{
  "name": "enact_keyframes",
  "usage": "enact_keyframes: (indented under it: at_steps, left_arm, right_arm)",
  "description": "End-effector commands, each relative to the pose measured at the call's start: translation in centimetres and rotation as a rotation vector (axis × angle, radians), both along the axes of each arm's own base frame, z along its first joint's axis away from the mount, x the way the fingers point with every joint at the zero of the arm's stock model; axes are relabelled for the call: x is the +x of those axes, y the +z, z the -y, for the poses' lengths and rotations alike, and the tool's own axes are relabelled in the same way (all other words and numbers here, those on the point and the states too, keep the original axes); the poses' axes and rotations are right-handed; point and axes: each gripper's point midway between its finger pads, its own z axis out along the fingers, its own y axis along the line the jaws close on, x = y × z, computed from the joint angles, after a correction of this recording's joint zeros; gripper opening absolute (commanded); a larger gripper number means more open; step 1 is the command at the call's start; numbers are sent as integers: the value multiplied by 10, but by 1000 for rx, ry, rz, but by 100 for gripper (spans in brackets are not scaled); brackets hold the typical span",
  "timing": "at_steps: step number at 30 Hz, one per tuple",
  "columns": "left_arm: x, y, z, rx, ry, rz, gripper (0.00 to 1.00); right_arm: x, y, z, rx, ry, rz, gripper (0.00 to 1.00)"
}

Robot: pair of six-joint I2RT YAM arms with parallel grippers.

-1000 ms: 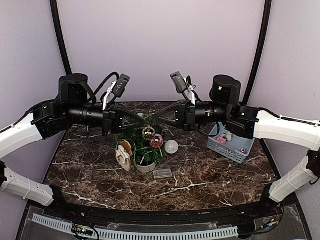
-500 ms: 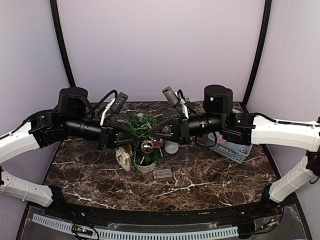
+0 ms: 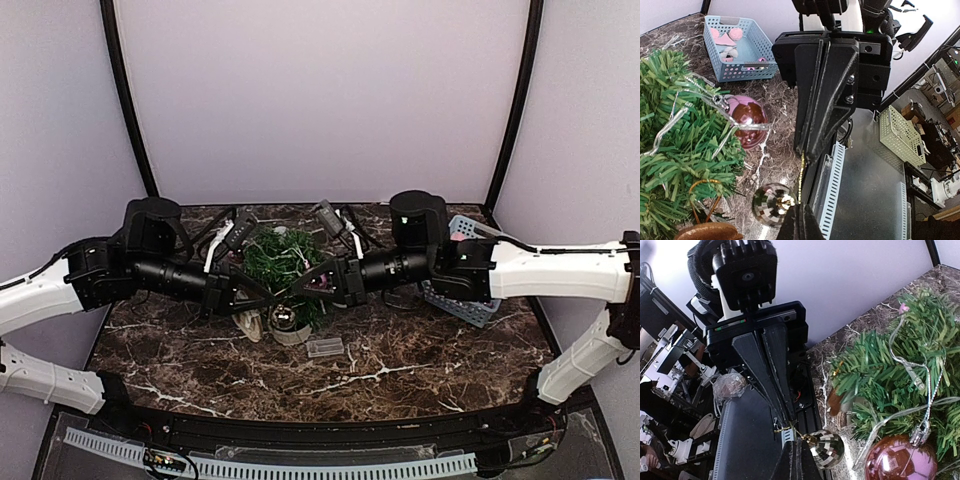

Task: Decorate the small christmas tree
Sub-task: Hang the ornament bell on the branch.

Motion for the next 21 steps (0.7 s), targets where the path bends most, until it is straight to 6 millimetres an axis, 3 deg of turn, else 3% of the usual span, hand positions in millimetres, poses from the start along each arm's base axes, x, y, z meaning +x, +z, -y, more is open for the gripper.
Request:
enact_keyframes:
  at_steps: [1, 21]
  left_arm:
    - [4, 10, -1, -38, 45, 28, 0]
    - [23, 12, 11, -66, 134, -4, 0]
  right_arm:
    - [5, 2, 1, 11, -59, 2, 0]
    - [23, 13, 11, -11, -194, 32, 0]
